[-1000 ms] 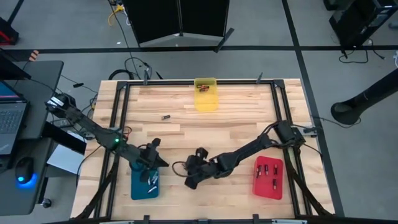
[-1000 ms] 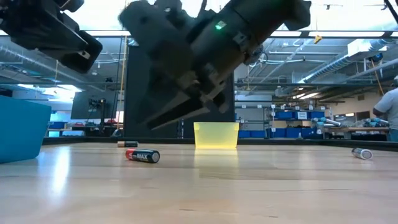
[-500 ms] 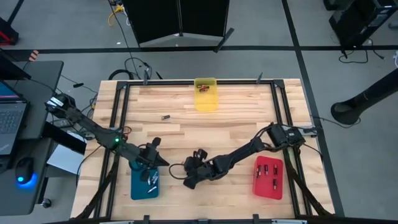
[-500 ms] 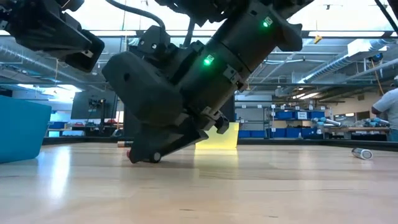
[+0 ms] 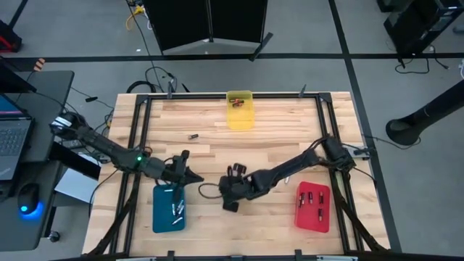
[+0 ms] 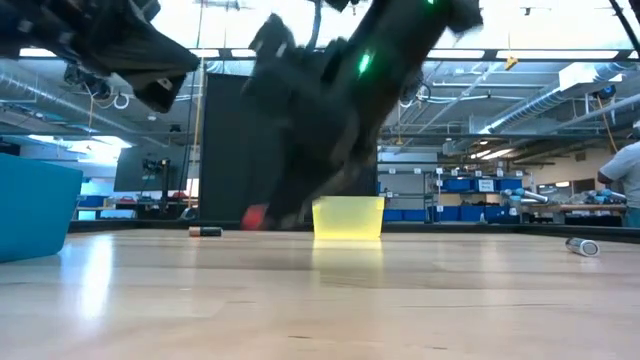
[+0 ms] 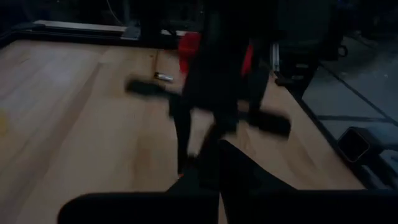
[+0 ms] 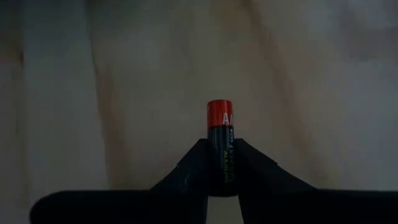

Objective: Sort batteries
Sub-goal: Put the orange battery into the yellow bin

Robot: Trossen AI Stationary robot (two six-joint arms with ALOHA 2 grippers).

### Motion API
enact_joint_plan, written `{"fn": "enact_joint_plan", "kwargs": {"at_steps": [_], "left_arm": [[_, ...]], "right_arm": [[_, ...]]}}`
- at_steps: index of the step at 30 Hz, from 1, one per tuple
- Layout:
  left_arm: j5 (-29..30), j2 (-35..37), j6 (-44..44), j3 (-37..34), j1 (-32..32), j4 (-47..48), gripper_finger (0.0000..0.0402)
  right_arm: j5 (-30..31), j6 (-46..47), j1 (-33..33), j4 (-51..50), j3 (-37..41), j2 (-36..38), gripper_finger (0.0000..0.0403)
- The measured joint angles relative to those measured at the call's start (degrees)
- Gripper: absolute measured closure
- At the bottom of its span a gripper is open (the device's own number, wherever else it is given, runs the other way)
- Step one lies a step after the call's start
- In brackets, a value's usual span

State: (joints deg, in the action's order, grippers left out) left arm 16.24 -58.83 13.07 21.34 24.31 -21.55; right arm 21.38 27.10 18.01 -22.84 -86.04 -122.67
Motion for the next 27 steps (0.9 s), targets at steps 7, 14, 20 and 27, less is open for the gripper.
{"fn": "enact_joint_plan", "kwargs": {"at_steps": [7,14,20,27], "left_arm": [[-3.46,-0.04,-5.18,0.0,-4.58,-3.42,0.0396],[-5.32,-0.04,-7.05,0.0,-8.98,-5.73,0.0396],[-10.04,-0.04,-7.01,0.0,-14.15,-12.21,0.0396],[-13.43,-0.04,-8.66,0.0,-18.88,-14.43,0.0396]], "right_arm": [[2.82,-10.39,-3.49,-12.34,-0.11,11.47,0.0343],[2.82,-22.8,-16.01,-18.06,-0.15,18.42,0.0343],[-7.97,-38.01,-30.88,-14.35,-0.17,17.42,0.0343],[-18.28,-49.22,-43.96,-10.92,-0.17,11.33,0.0343]]}}
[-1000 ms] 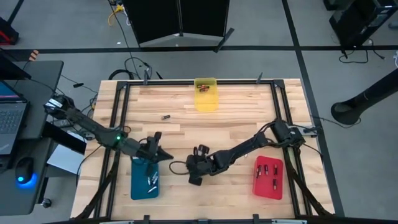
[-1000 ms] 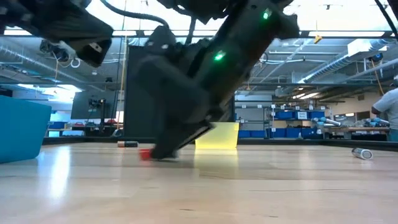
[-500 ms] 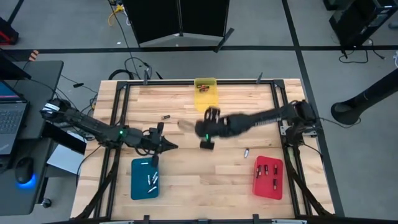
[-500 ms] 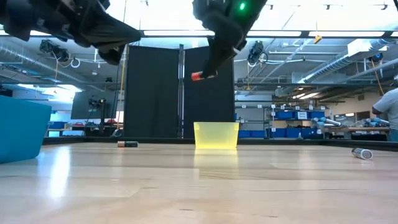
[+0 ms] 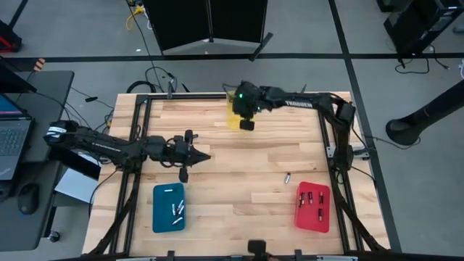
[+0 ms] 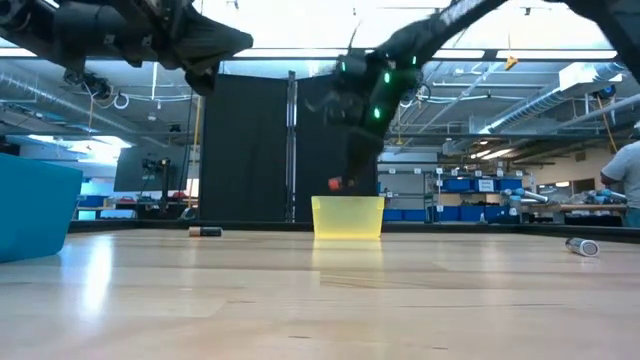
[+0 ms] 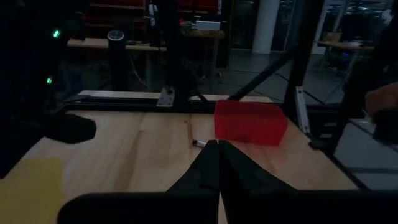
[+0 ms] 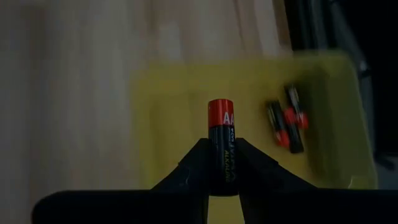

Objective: Sort batteries
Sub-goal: Put the orange battery into the yellow bin

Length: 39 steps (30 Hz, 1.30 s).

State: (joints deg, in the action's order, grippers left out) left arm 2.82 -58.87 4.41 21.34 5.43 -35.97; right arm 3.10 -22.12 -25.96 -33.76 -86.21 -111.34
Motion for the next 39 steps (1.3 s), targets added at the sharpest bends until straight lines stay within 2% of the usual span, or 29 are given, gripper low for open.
{"fn": "enact_joint_plan", "kwargs": {"at_steps": [5,12,20,30,39], "left_arm": [[-0.12,0.0,-0.09,0.0,-2.85,0.01,0.0396],[-0.14,0.0,-1.19,0.0,-6.43,0.19,0.0396],[-1.7,0.0,-1.21,0.0,-9.2,0.62,0.0396],[-2.06,-0.02,-1.18,0.0,-9.95,1.16,0.0396],[-2.06,-0.02,-1.18,0.0,-9.95,1.87,0.0396]], "right_arm": [[-5.38,-3.99,-5.76,1.44,0.0,-4.34,0.0343],[-9.08,-8.07,-9.29,2.56,-0.03,-8.27,0.0343],[-10.54,-9.47,-10.03,5.2,-0.57,-9.57,0.0343],[-10.72,-9.59,-10.05,2.87,-3.9,-9.91,0.0343],[-13.73,-11.74,-10.34,0.52,-4.55,-10.16,0.0343]]}}
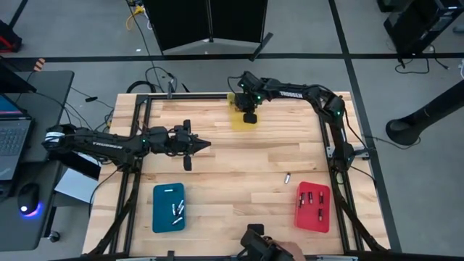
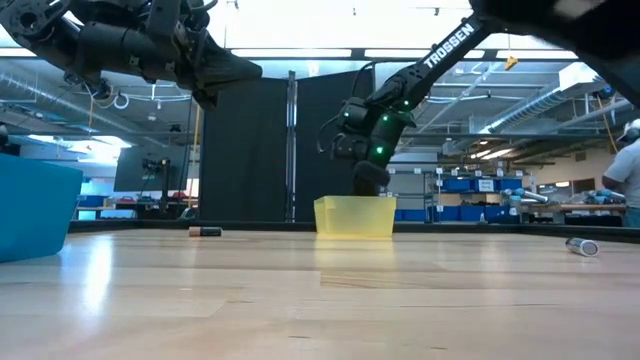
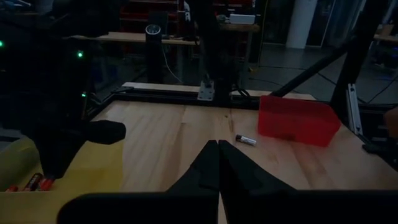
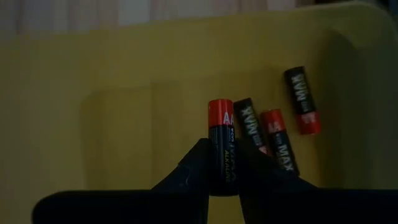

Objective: Sort batteries
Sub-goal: Put the orange battery into the yellow bin

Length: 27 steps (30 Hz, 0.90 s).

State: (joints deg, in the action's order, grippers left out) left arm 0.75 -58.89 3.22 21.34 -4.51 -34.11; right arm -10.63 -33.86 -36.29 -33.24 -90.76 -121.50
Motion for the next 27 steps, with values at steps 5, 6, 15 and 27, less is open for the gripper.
{"fn": "enact_joint_plan", "kwargs": {"at_steps": [5,6,15,27], "left_arm": [[0.0,0.0,0.0,0.0,0.0,0.23,0.0396],[0.0,0.0,0.0,0.0,0.0,0.28,0.0396],[0.07,0.0,0.0,0.0,0.0,1.34,0.0396],[0.26,0.0,0.02,0.0,0.0,1.58,0.0396]], "right_arm": [[-0.01,-1.55,-0.22,-0.11,0.02,-1.71,0.0343],[-0.05,-2.09,-0.28,0.46,0.02,-2.02,0.0343],[-1.9,-2.43,-0.96,2.3,0.02,-2.18,0.0343],[-3.89,-2.42,-1.01,4.05,0.72,-3.52,0.0333]]}}
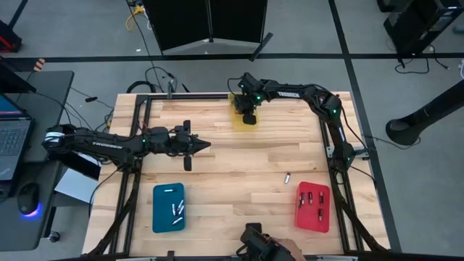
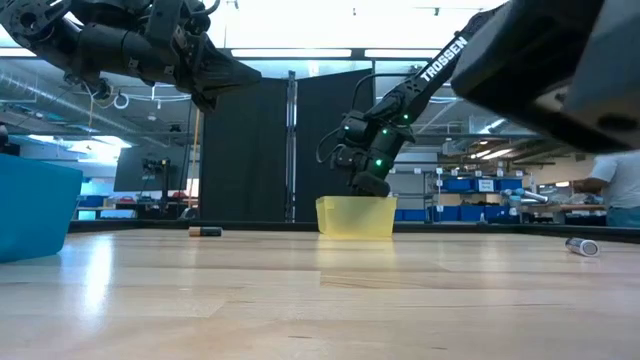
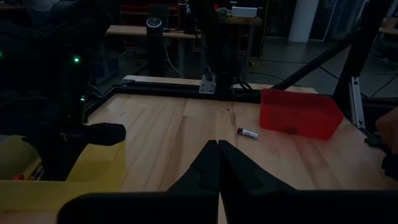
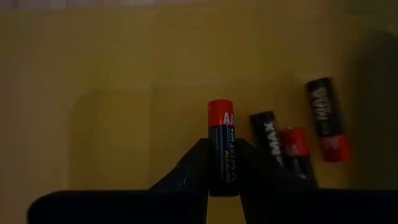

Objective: Sort batteries
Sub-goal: Put the orange battery into the yellow bin, then put the golden battery into the red bin

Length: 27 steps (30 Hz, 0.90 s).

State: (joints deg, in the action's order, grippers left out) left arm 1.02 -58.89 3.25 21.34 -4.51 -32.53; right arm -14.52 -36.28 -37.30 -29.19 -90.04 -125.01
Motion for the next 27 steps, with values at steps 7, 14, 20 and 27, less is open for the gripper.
{"fn": "enact_joint_plan", "kwargs": {"at_steps": [7,14,20,27], "left_arm": [[0.02,0.0,0.19,0.0,0.0,0.26,0.0396],[0.02,0.0,0.2,0.0,0.0,0.32,0.0396],[0.02,0.0,0.2,0.0,0.0,0.59,0.0396],[0.02,0.0,0.21,0.0,0.0,0.71,0.0396]], "right_arm": [[1.1,0.51,0.04,0.13,0.04,0.07,0.0301],[4.61,1.6,0.17,-0.03,0.22,-0.04,0.0264],[8.05,1.8,1.31,-0.58,0.13,1.84,0.0249],[7.97,2.67,3.63,-4.83,0.07,8.72,0.026]]}}
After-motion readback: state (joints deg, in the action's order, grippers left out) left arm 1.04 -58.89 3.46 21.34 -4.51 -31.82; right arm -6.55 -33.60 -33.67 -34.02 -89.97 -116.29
